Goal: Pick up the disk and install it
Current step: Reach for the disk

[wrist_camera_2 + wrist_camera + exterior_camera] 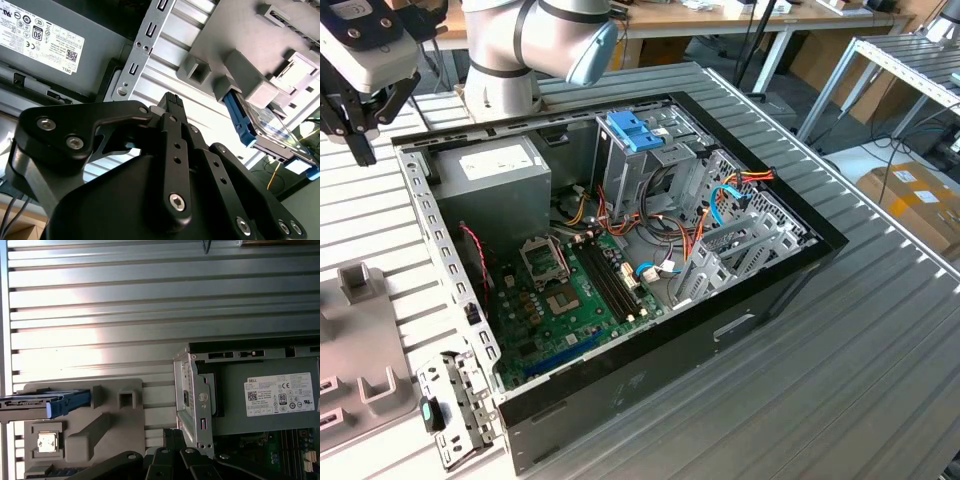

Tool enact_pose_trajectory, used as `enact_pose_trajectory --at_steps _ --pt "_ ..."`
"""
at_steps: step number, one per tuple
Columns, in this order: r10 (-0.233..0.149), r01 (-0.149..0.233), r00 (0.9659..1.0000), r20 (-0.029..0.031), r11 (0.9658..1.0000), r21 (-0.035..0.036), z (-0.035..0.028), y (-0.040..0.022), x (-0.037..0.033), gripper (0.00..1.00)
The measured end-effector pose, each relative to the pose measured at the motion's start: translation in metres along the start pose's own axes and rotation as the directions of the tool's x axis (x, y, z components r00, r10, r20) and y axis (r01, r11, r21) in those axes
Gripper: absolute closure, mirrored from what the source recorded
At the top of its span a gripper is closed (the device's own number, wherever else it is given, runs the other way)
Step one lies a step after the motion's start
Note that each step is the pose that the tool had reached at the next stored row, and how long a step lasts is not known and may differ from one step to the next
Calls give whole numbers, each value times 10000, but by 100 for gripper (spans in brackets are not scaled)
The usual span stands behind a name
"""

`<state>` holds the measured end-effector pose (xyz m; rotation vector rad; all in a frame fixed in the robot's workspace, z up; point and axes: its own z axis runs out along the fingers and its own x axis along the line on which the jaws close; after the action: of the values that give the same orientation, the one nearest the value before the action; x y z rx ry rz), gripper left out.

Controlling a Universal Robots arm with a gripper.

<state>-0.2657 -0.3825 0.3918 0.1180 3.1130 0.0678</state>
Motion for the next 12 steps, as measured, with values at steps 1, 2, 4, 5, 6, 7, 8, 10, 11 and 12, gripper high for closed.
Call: enact_pose_trajectory --at_steps 1,2,4,5,6,7,8,10,11,12 --pt "0 0 10000 0 10000 0 0 0 1 89" --pt "1 -1 10000 0 10000 0 0 0 1 89" --pt "1 -1 10000 0 10000 0 0 0 4 89" --pt "2 -2 10000 1 10000 0 0 -1 9 89" --pt "3 -3 10000 0 10000 0 -1 -1 15 89" --pt "1 -1 10000 0 10000 0 -1 -1 25 89" --pt "1 -1 10000 0 10000 0 -1 -1 43 89" --pt "0 0 10000 0 10000 0 -2 -1 65 89" --pt "1 -1 10000 0 10000 0 -2 0 76 89" --pt "1 -1 10000 0 10000 0 -2 0 88 89"
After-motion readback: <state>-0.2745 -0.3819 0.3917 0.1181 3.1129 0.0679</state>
